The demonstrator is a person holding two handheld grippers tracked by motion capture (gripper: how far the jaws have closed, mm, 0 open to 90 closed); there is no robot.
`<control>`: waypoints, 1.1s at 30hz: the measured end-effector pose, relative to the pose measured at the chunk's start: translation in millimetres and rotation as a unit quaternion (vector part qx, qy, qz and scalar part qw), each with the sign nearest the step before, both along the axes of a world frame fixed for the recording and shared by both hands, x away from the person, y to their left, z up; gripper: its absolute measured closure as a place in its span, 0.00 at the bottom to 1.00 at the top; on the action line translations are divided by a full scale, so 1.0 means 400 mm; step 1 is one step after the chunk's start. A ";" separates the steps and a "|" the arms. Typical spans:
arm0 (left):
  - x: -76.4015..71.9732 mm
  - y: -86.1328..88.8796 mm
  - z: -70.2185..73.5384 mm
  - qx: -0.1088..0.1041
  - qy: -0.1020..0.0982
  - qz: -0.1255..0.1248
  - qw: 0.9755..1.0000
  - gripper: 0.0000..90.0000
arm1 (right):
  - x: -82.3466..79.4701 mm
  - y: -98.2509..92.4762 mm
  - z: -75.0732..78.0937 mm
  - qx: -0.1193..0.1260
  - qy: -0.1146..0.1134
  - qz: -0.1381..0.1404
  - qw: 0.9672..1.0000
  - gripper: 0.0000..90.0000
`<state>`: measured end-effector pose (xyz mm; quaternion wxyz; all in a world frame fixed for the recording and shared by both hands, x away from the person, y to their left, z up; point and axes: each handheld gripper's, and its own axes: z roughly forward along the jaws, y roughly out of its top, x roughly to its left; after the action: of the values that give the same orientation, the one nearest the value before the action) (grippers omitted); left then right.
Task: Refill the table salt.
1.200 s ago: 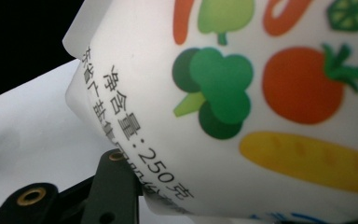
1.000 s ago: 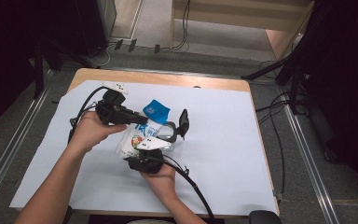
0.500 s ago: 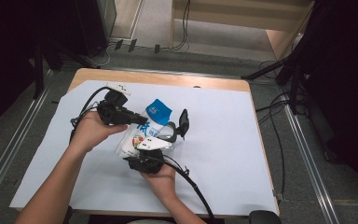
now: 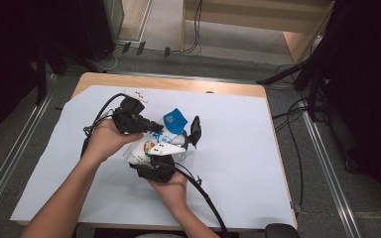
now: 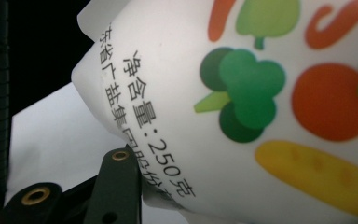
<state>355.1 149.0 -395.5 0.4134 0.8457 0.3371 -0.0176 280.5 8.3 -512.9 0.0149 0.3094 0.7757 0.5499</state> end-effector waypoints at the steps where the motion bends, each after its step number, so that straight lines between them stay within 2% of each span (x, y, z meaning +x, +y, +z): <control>1: 0.001 0.000 0.000 -0.002 0.001 0.000 1.000 0.99 | 0.000 0.000 0.001 0.000 0.001 0.000 1.000 0.67; 8: 0.005 -0.006 -0.005 -0.013 0.011 -0.005 1.000 0.98 | -0.001 -0.003 0.007 0.012 0.013 0.003 1.000 0.67; 18: 0.008 -0.008 -0.006 -0.021 0.012 -0.004 1.000 0.96 | 0.000 0.000 0.016 0.030 0.027 0.001 0.999 0.68; 26: 0.010 -0.007 -0.008 -0.023 0.015 -0.002 1.000 0.97 | 0.005 0.006 0.024 0.013 0.022 0.010 1.000 0.66; 33: 0.011 -0.013 -0.009 -0.026 0.017 -0.005 0.999 0.97 | 0.000 0.006 0.025 0.020 0.032 -0.002 0.999 0.69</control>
<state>359.3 144.0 -399.2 0.4295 0.8359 0.3391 -0.0433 280.4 10.8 -502.7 -0.0147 0.3288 0.7636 0.5555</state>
